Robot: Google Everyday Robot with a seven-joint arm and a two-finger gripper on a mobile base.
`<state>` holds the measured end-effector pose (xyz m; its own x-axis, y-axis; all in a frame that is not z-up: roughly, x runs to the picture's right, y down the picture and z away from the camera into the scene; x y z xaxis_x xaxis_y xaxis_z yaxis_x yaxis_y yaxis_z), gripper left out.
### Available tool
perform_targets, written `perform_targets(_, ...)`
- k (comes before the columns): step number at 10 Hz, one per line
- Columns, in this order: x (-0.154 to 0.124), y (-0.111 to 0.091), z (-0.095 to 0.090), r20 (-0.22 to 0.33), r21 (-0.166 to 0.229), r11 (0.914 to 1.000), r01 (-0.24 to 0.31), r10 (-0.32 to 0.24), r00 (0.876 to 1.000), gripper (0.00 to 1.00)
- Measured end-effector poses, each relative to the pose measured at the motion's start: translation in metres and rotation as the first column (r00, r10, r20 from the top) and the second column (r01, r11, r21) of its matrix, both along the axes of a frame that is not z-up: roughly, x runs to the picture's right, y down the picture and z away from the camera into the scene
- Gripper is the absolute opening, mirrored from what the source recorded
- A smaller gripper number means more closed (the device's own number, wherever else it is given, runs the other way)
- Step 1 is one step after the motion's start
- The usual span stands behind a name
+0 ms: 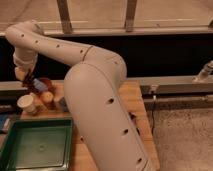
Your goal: Place grapes in paper cup
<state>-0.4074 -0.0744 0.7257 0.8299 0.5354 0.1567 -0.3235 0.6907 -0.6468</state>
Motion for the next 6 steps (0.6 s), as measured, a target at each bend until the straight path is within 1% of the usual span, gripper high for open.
perform_targets(1, -0.005, 0.003, 0.002, 0.01, -0.01, 0.9999, -0.003, 0.003, 1.0, 0.0)
perform_targets(2, -0.008, 0.006, 0.009, 0.005, -0.008, 1.0, 0.001, -0.001, 1.0, 0.0)
perform_targets(4, -0.02, 0.012, 0.019, -0.036, 0.014, 0.9997, 0.02, -0.02, 0.999, 0.0)
perform_targets(6, -0.021, 0.009, 0.026, -0.057, 0.01, 0.9999, 0.012, -0.011, 0.998, 0.0)
